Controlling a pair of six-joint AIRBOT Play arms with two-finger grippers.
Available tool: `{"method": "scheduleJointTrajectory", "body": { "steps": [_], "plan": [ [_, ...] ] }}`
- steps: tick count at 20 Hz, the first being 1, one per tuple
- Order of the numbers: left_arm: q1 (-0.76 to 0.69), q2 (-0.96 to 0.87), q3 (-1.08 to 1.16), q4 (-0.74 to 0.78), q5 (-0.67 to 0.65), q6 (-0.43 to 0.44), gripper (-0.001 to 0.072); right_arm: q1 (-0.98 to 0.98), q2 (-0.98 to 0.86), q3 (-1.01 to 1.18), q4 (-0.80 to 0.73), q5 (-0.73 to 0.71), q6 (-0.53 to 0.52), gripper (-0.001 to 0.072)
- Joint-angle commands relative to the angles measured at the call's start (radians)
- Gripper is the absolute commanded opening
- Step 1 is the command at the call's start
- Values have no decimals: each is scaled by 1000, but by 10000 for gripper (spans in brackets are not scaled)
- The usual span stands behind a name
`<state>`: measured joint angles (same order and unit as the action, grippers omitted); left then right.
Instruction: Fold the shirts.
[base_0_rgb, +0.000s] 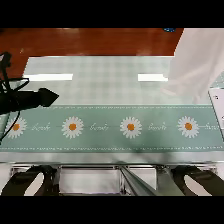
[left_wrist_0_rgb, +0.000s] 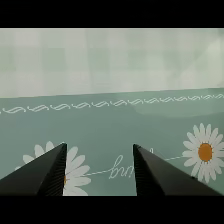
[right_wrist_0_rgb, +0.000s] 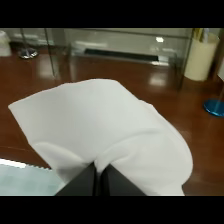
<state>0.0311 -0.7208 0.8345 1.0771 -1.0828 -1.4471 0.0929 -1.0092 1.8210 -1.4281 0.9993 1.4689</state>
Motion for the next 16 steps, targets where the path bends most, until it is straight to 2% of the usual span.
{"method": "scheduleJointTrajectory", "body": {
  "steps": [1, 4, 6, 8, 12, 16],
  "plan": [
    [0, 22, -51, -11, 43, 15, 507, 132, 9, 79, 42, 51, -43, 24],
    [0, 23, -50, -12, 105, 23, 507, 267, -28, 72, 52, 229, -41, 24],
    [0, 22, -51, -11, 141, 53, 506, 352, -79, 12, 103, 294, -39, 25],
    [0, 21, -51, 1, 171, 56, 506, 433, -138, -115, 126, 263, -23, 25],
    [0, 21, -57, 43, 174, 56, 506, 544, -322, -379, 245, 67, -4, 24],
    [0, 21, -92, 48, 169, 55, 507, 576, -540, -417, 381, -25, -4, 25]
  ]
}}
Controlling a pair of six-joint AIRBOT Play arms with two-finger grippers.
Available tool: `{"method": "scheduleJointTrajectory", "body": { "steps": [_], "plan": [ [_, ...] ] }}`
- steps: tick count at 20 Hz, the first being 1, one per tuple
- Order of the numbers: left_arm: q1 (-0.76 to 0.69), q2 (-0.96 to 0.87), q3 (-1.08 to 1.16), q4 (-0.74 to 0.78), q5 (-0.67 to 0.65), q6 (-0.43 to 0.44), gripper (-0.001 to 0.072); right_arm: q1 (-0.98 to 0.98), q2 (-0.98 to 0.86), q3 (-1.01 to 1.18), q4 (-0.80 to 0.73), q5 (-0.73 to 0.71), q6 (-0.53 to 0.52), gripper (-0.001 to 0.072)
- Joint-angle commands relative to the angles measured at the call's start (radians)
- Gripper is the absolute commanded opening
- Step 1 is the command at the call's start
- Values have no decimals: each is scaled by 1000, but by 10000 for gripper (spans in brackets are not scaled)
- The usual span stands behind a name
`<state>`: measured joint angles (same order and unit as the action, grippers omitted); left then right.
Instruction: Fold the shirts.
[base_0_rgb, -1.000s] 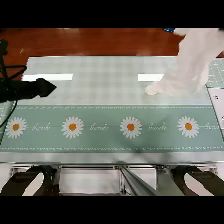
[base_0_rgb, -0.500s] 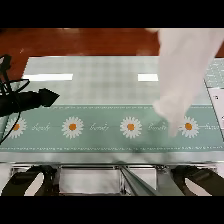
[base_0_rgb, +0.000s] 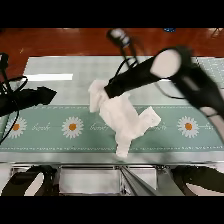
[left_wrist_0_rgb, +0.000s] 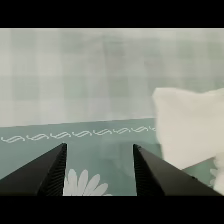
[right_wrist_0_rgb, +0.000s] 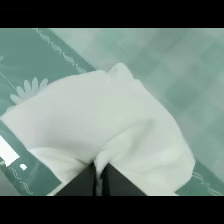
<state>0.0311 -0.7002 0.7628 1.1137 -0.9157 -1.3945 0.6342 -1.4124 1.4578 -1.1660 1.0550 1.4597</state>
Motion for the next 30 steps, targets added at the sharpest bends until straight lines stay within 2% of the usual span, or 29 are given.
{"method": "scheduleJointTrajectory", "body": {
  "steps": [1, 2, 3, 7, 9, 10, 12, 13, 15, 17, 18, 23, 25, 26, 27, 28, 30],
  "plan": [
    [0, 1, -32, 12, -7, 3, 506, 31, -169, -53, 148, -98, 7, 76],
    [0, 0, -42, 12, -16, 3, 506, 23, -182, -53, 158, -105, 6, 309],
    [0, 0, -50, 14, -20, 3, 507, 0, -177, -50, 158, -102, 6, 416],
    [1, -8, -50, 20, -77, -20, 507, -249, -48, 14, 136, 42, 5, 410],
    [0, -23, -56, 19, -129, -66, 507, -431, 69, -4, 22, 119, 32, 410],
    [0, -40, -70, 0, -151, -98, 507, -517, 135, -53, -42, 143, 51, 409],
    [0, -94, -123, -129, -159, -100, 506, -662, 263, -232, -90, 131, 75, 409],
    [0, -136, -154, -229, -159, -60, 506, -719, 321, -341, -81, 113, 80, 409],
    [0, -226, -190, -416, -150, 101, 507, -802, 431, -563, -33, 69, 62, 409],
    [2, -318, -181, -507, -100, 166, 507, -849, 513, -718, 5, 61, 39, 409],
    [2, -366, -175, -576, -82, 202, 507, -858, 542, -767, 12, 60, 36, 409],
    [-43, -601, -171, -984, -103, 521, 507, -855, 579, -893, 27, 51, 37, 409],
    [-85, -686, -147, -1059, -124, 596, 506, -853, 579, -929, 56, 51, 37, 409],
    [-103, -722, -121, -1058, -132, 602, 499, -853, 579, -949, 77, 52, 37, 409],
    [-112, -757, -89, -1057, -152, 601, 319, -853, 579, -967, 95, 52, 37, 409],
    [-112, -785, -55, -1057, -180, 603, 17, -853, 579, -982, 114, 55, 37, 409],
    [-108, -802, 3, -1038, -214, 615, 23, -853, 578, -1011, 159, 48, 36, 409]
  ]
}}
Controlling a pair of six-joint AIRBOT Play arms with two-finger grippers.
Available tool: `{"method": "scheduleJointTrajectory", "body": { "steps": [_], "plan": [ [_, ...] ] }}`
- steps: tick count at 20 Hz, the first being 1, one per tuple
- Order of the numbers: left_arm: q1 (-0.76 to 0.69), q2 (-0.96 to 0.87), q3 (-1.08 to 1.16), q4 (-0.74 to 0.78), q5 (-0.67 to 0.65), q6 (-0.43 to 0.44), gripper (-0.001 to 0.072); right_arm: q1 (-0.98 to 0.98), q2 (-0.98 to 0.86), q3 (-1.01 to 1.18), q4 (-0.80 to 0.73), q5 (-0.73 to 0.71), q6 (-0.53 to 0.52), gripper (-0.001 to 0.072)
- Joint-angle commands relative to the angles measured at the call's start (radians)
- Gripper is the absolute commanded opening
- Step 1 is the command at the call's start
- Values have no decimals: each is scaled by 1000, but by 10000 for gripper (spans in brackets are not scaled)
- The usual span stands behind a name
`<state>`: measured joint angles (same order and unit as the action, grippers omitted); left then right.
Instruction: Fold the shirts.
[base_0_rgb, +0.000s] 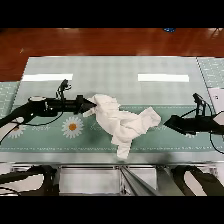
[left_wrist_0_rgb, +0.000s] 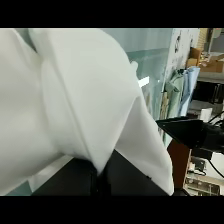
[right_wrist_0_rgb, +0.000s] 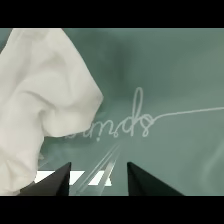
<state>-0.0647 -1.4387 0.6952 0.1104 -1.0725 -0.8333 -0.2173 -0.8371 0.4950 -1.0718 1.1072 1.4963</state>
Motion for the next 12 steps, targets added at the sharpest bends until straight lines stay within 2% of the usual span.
{"method": "scheduleJointTrajectory", "body": {
  "steps": [1, 4, 9, 10, 11, 12],
  "plan": [
    [-9, -61, 98, -5, -66, 55, 23, 3, -5, -59, 98, -16, -18, 408],
    [-6, -60, 144, 64, -69, 51, 23, 117, -94, -61, 216, -89, -46, 408],
    [-5, -60, 146, 79, -73, 51, 23, 356, -341, -1, 430, -365, -88, 406],
    [-5, -60, 146, 86, -70, 51, 23, 385, -392, 35, 448, -372, -97, 328],
    [1, -60, 148, 98, -61, 50, 23, 409, -441, 88, 451, -353, -135, 129],
    [20, -60, 158, 100, -61, 22, 23, 414, -469, 150, 452, -310, -193, 24]
  ]
}}
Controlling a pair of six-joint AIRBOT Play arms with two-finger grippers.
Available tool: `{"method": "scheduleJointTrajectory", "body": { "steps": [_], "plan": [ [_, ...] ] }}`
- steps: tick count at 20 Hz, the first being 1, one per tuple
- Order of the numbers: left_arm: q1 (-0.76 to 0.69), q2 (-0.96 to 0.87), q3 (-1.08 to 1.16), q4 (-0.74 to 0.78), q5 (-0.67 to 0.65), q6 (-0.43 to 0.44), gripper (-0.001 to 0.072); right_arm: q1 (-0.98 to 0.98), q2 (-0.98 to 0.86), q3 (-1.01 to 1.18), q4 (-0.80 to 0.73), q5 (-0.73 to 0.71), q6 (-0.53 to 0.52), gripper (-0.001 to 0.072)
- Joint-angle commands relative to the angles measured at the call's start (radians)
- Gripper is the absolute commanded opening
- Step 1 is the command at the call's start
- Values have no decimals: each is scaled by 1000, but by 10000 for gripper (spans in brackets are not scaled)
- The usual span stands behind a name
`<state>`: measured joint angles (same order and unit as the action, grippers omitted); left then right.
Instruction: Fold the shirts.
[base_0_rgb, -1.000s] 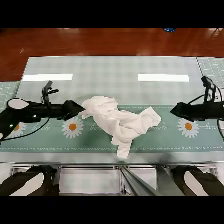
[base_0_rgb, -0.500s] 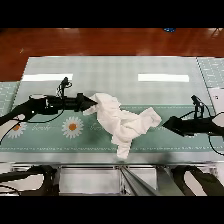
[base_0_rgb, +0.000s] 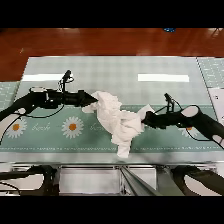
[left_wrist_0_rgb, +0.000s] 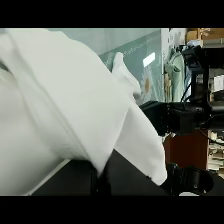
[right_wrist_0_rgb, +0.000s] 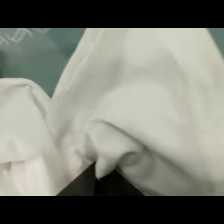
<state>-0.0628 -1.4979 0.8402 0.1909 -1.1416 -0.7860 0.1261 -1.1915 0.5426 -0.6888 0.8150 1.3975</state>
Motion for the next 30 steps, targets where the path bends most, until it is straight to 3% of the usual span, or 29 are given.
{"method": "scheduleJointTrajectory", "body": {
  "steps": [1, 4, 7, 10, 12, 16, 18, 22, 26, 28, 30],
  "plan": [
    [50, 3, 40, 18, -6, -85, 23, 55, -120, 187, 61, 46, -136, 25],
    [184, 72, 220, -37, -96, -128, 23, -45, -44, 538, -77, 180, -86, 24],
    [290, 196, 450, -129, -62, -158, 22, -138, 17, 949, -227, 256, 8, 24],
    [349, 307, 672, -103, -48, -216, 23, -173, 50, 1294, -314, 413, 25, 24],
    [380, 384, 768, 25, -55, -276, 22, -173, 114, 1403, -359, 500, 24, 24],
    [397, 580, 795, 390, -167, -391, 22, -173, 306, 1410, -452, 629, 28, 24],
    [384, 669, 758, 503, -250, -416, 23, -173, 373, 1410, -473, 705, 40, 24],
    [346, 824, 507, 547, -318, -431, 23, -173, 478, 1281, -470, 736, 97, 24],
    [298, 907, 108, 547, -319, -450, 23, -173, 552, 924, -465, 722, 111, 25],
    [286, 898, -78, 547, -279, -449, 23, -173, 558, 732, -457, 653, 109, 25],
    [271, 865, -211, 546, -159, -449, 23, -173, 527, 575, -457, 527, 102, 24]
  ]
}}
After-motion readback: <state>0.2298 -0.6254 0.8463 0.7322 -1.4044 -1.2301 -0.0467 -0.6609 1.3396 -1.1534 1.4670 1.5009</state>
